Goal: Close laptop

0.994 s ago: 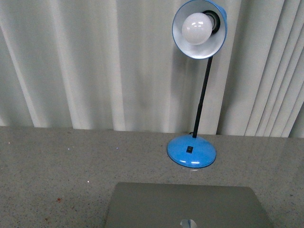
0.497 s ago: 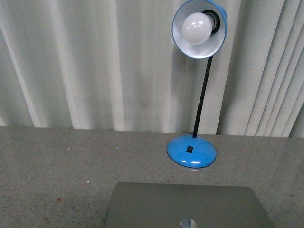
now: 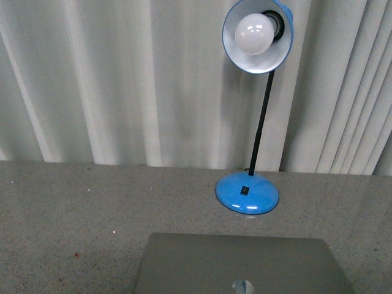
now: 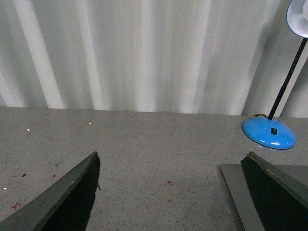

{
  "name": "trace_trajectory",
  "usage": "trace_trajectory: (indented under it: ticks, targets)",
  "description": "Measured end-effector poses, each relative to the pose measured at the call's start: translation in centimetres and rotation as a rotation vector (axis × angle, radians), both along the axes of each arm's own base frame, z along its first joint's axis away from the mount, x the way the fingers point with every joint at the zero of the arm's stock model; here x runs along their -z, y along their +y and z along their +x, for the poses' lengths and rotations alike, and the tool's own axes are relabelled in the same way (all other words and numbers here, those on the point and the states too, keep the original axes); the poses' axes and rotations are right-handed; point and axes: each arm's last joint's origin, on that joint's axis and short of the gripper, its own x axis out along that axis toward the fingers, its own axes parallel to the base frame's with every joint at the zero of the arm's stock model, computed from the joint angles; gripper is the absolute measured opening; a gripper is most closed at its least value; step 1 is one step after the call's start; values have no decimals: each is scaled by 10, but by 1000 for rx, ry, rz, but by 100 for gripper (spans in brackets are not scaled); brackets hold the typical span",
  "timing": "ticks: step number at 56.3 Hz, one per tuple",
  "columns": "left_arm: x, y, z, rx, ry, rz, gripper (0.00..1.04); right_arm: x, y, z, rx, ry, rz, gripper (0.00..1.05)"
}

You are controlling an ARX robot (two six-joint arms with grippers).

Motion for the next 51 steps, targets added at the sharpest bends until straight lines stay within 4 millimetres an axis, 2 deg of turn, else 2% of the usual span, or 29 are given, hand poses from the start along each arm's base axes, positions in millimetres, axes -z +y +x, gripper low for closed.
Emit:
trace_trajectory:
  ticks: [3, 7, 51]
  targets:
    - [0, 0, 0, 0, 0, 1, 100, 0, 0, 0, 0, 0, 1, 99]
    - [0, 0, 0, 0, 0, 0, 97, 0, 0, 0, 0, 0, 0, 97]
    - [0, 0, 0, 0, 0, 0, 98, 0, 0, 0, 0, 0, 0, 97]
